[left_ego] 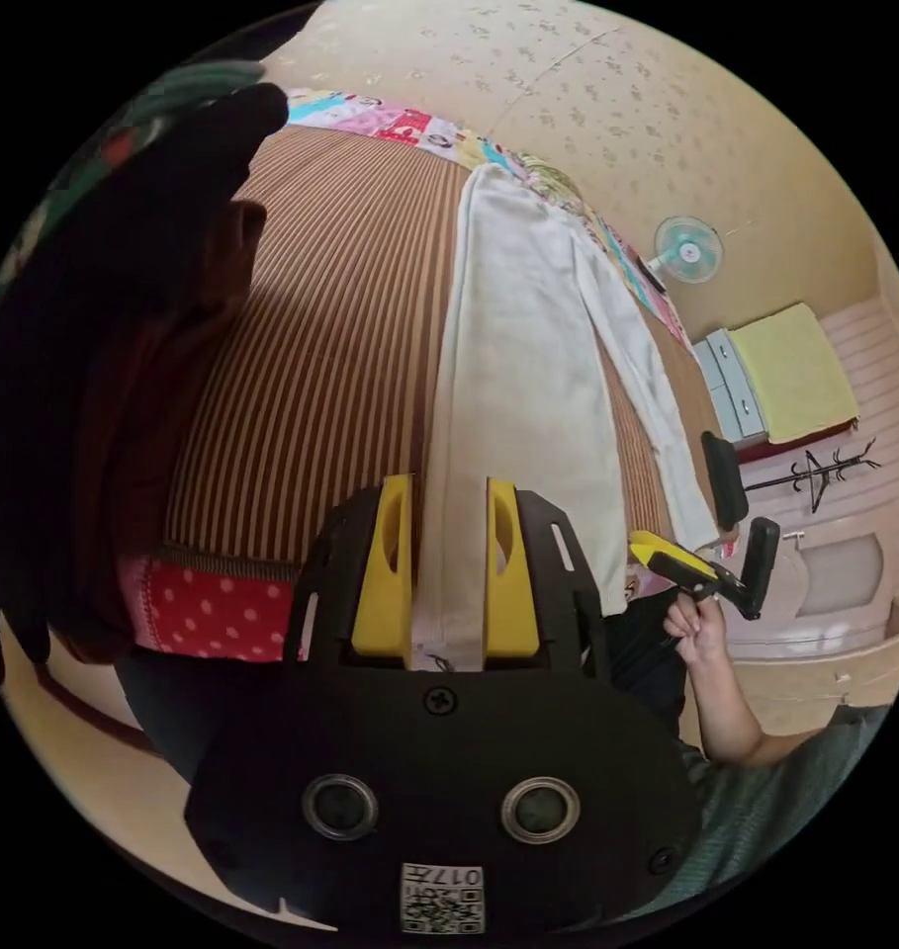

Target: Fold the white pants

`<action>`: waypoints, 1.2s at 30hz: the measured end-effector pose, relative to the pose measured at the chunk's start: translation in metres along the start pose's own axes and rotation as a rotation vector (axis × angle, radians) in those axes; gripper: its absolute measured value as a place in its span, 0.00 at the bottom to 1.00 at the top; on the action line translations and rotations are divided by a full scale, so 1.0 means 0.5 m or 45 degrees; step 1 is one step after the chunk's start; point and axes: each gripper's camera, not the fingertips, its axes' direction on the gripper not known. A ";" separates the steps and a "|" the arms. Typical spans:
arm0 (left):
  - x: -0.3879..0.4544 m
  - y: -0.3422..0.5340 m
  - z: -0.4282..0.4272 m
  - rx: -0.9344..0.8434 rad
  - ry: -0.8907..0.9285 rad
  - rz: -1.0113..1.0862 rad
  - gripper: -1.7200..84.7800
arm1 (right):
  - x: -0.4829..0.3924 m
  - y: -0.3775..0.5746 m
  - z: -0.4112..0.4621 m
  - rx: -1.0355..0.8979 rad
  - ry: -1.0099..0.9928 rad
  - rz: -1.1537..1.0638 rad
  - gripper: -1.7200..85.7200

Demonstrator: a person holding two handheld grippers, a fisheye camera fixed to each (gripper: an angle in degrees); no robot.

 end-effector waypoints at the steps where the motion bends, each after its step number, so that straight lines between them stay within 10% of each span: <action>1: 0.001 0.009 0.002 -0.004 -0.023 0.010 0.11 | 0.001 0.005 0.005 0.009 -0.005 0.042 0.07; 11: -0.012 0.101 -0.046 -0.161 0.222 0.173 0.07 | 0.027 0.106 -0.180 -0.130 0.066 -0.338 0.04; 17: 0.000 0.119 -0.083 -0.146 0.203 0.171 0.06 | 0.343 0.209 -0.480 0.504 0.343 0.402 0.08; 22: -0.011 0.119 -0.115 -0.200 0.195 0.197 0.06 | 0.542 0.253 -0.528 0.430 0.436 0.722 0.12; 29: -0.025 0.105 -0.156 -0.266 0.202 0.216 0.06 | 0.538 0.302 -0.489 0.289 0.173 0.649 0.07; 33: -0.065 0.120 -0.214 -0.190 0.554 0.224 0.06 | 0.471 0.421 -0.578 0.774 -0.517 0.364 0.06; 36: -0.094 0.164 -0.214 -0.223 0.694 0.195 0.06 | 0.480 0.511 -0.600 0.772 -0.373 0.478 0.05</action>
